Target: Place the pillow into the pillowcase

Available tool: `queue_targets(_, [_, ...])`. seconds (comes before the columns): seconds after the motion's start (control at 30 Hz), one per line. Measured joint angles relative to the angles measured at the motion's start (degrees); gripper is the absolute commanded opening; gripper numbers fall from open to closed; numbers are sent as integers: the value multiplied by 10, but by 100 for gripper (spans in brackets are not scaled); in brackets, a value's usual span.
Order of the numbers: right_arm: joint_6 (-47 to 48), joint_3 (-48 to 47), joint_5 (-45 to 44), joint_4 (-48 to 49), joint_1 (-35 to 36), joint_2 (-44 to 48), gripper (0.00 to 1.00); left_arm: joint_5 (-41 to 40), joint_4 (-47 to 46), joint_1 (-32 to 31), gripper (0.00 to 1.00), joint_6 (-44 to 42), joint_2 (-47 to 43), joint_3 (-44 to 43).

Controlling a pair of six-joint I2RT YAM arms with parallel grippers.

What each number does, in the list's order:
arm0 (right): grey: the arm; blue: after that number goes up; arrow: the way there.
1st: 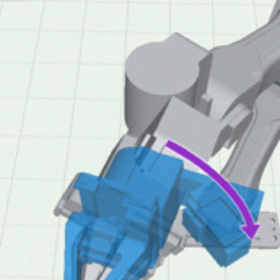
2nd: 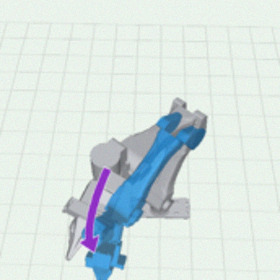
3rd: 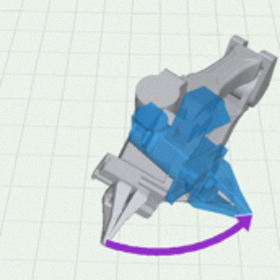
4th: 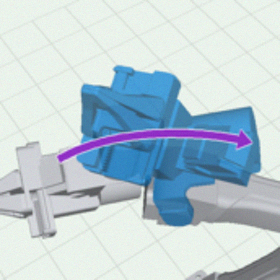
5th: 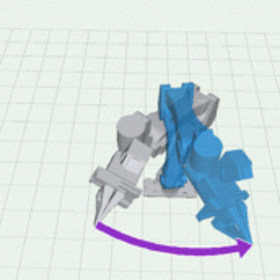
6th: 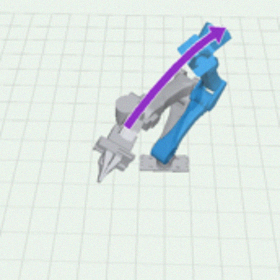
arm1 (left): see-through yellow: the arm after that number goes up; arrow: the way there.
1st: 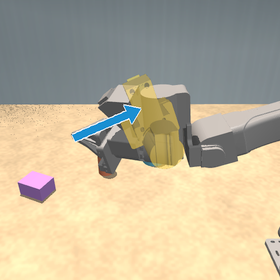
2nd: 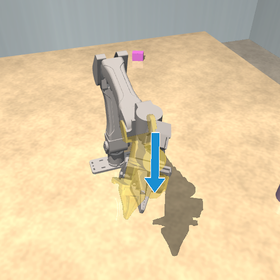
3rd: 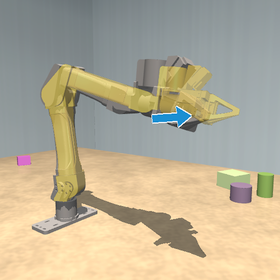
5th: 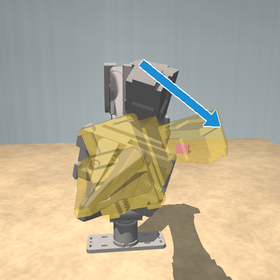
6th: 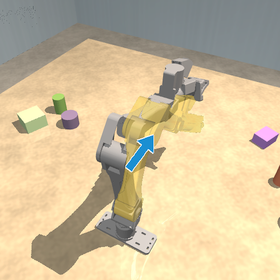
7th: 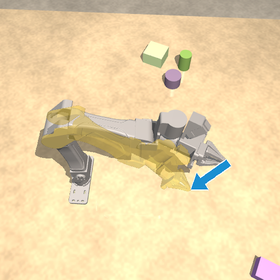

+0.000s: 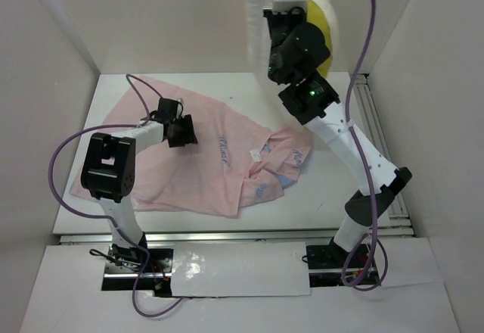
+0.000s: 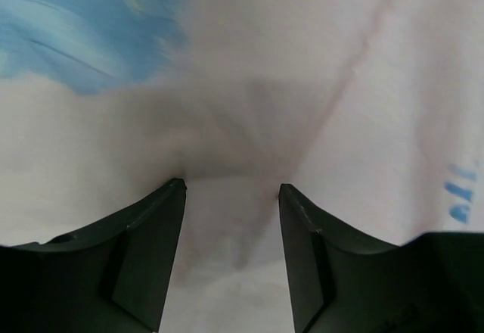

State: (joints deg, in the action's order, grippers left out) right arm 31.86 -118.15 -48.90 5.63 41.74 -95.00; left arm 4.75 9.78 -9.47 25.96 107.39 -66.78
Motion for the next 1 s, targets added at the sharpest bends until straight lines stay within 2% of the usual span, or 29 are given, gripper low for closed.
queue_targets(0.13, [31,-89,14,-8,74,-68,0,-11,32,42,64,18,17,-31])
queue_targets(0.23, [96,-130,-3,39,135,-120,0,-16,49,94,64,38,21,-38])
queue_targets(0.33, [140,-136,-34,69,175,-148,0,-19,54,155,64,55,17,-33])
queue_targets(0.4, [145,-99,-58,88,177,-143,0,-22,53,198,63,62,3,-15])
queue_targets(0.47, [124,-14,-83,103,153,-110,0,-28,57,239,63,72,-14,5])
queue_targets(0.53, [70,82,-110,80,101,-65,0,-37,70,280,63,77,-28,20])
queue_targets(0.57, [24,121,-119,56,61,-47,0,-37,75,293,64,78,-35,25])
queue_targets(0.6, [-75,193,-127,-29,-32,-10,3,-46,92,319,66,77,-48,37])
queue_targets(0.63, [-81,198,-128,-37,-39,-8,3,-49,94,321,66,78,-49,38])
queue_targets(0.67, [-137,228,-126,-69,-92,6,12,-51,100,325,67,76,-56,42])
queue_targets(0.7, [-196,269,-115,-108,-137,27,56,-52,106,326,67,74,-60,45])
queue_targets(0.73, [-238,308,-102,-140,-180,48,80,-54,115,325,67,73,-66,49])
queue_targets(0.77, [-279,349,-82,-168,-228,70,100,-54,123,320,67,72,-69,50])
queue_targets(0.87, [-353,414,-17,-233,-324,111,100,-56,137,294,68,68,-82,50])
queue_targets(0.93, [-363,418,19,-245,-320,118,100,-59,143,269,70,62,-97,49])
queue_targets(1.0, [-359,415,53,-245,-282,116,100,-64,150,245,71,57,-113,46])
